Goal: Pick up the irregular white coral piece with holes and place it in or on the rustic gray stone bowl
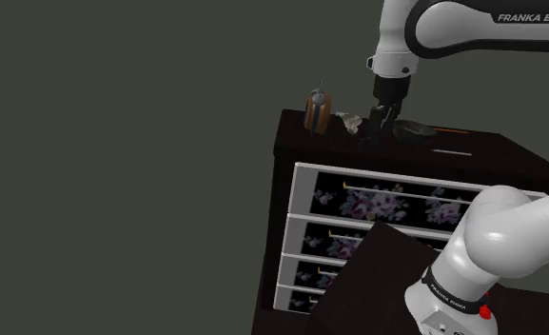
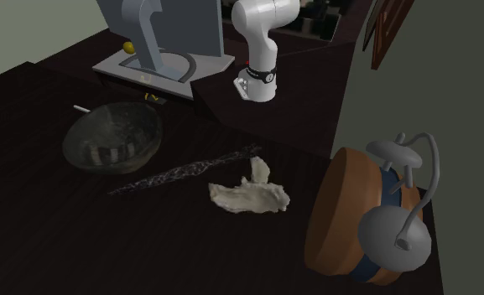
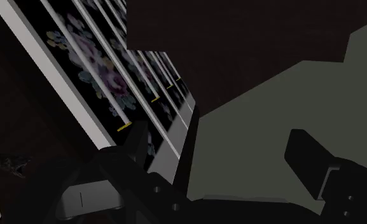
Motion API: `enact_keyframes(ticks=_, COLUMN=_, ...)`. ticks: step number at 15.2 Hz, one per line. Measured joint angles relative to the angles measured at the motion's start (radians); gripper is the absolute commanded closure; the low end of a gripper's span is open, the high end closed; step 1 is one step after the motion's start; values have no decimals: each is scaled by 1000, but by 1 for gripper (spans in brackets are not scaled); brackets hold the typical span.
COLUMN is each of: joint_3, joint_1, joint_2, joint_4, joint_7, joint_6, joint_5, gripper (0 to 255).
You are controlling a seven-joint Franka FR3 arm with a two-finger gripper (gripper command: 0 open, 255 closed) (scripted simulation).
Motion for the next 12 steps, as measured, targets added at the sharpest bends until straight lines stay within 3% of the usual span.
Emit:
enact_keyframes(ticks=7, joint_3=-101, joint_1=-32, joint_2=97, joint_4=35, joint_7=-117, joint_6=77, joint_5=-65, gripper=0)
enact_keyframes(ticks=12, joint_3=-185, joint_1=-49, joint_2=229, joint_4=93, joint_7=-216, joint_6=166, joint_5=-98, gripper=0)
